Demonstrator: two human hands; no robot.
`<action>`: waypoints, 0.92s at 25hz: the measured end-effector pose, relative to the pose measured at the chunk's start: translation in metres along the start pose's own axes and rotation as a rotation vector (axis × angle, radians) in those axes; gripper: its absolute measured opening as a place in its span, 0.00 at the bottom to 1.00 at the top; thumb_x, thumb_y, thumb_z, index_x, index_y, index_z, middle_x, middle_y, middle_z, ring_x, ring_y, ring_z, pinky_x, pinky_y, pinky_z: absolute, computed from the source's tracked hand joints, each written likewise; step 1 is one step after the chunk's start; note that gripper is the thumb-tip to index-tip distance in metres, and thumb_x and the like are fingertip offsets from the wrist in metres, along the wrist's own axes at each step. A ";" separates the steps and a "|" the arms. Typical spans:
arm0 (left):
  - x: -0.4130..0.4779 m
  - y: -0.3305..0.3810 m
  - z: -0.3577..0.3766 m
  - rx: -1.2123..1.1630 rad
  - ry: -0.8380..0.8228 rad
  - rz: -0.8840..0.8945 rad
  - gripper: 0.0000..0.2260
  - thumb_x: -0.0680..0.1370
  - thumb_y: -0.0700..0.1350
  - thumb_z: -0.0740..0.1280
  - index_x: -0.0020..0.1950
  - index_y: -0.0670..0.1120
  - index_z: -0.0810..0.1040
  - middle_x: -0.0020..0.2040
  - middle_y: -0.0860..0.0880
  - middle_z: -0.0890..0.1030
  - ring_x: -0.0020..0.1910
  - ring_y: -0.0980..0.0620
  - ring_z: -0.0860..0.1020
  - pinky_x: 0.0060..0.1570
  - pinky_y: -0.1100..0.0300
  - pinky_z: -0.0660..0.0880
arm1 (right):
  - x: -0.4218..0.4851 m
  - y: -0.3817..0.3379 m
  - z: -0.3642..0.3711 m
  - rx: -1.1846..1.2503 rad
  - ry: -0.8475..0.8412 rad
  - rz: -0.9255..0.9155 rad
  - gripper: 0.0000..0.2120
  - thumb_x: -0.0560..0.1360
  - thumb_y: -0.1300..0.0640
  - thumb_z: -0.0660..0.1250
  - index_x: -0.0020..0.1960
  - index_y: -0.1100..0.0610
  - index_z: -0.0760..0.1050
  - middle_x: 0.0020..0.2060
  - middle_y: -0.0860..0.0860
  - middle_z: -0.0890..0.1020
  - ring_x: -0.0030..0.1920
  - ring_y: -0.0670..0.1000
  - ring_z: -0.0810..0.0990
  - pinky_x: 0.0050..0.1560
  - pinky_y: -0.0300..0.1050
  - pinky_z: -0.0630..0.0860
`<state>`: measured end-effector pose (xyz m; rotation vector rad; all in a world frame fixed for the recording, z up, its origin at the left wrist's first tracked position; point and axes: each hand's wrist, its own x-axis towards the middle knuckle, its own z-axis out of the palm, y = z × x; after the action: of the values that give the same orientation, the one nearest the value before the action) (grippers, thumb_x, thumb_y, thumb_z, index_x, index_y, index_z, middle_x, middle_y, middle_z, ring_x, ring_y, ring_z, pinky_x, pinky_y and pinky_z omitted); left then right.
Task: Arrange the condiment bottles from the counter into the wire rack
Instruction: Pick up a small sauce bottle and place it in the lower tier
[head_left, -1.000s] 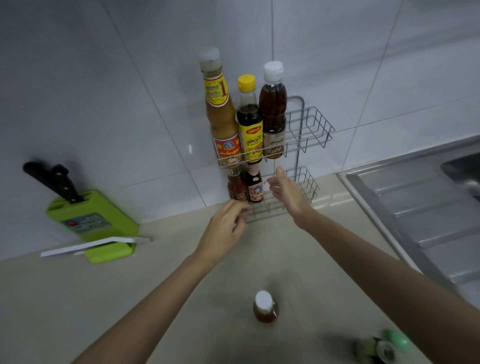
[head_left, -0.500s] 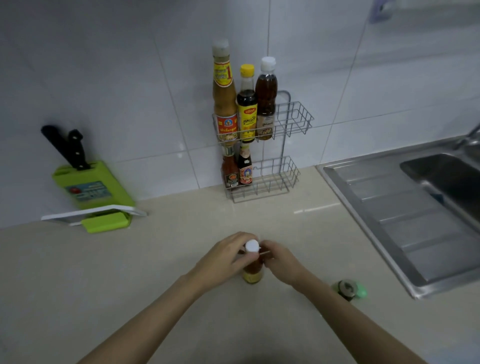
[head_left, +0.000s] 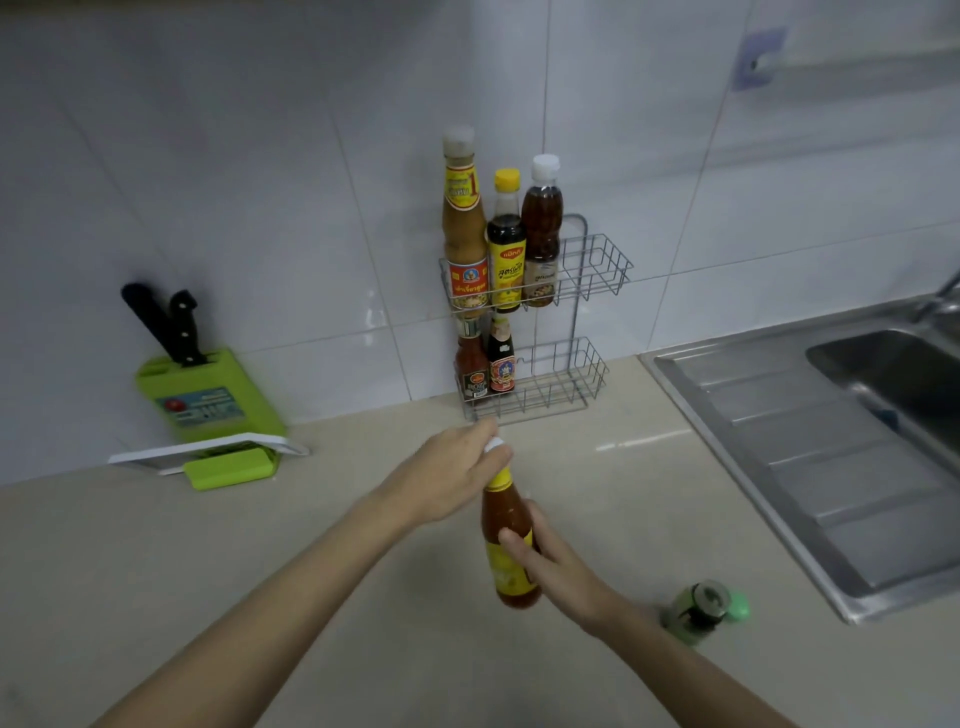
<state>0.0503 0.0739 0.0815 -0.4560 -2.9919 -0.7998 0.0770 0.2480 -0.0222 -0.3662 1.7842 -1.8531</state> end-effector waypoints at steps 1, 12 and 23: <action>0.007 0.004 -0.012 0.217 -0.038 0.050 0.16 0.82 0.56 0.53 0.46 0.46 0.72 0.43 0.45 0.80 0.43 0.43 0.79 0.43 0.50 0.75 | -0.001 -0.005 0.004 0.061 -0.026 0.038 0.20 0.74 0.43 0.66 0.64 0.43 0.70 0.52 0.46 0.81 0.56 0.48 0.80 0.59 0.46 0.76; 0.021 0.018 -0.043 0.361 0.063 0.377 0.20 0.81 0.53 0.48 0.31 0.48 0.64 0.27 0.50 0.69 0.28 0.46 0.71 0.30 0.50 0.71 | -0.009 -0.042 0.010 0.586 -0.428 0.147 0.28 0.71 0.35 0.62 0.50 0.61 0.71 0.33 0.57 0.76 0.28 0.53 0.77 0.31 0.43 0.75; 0.028 0.034 -0.048 0.126 0.032 0.162 0.22 0.82 0.51 0.54 0.28 0.48 0.63 0.25 0.50 0.65 0.29 0.47 0.69 0.31 0.52 0.65 | 0.002 -0.058 0.010 0.851 -0.727 0.185 0.28 0.69 0.36 0.66 0.48 0.61 0.68 0.31 0.54 0.78 0.25 0.50 0.79 0.27 0.42 0.79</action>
<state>0.0296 0.0858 0.1423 -0.6629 -2.9065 -0.5964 0.0697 0.2367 0.0355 -0.4341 0.4712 -1.8216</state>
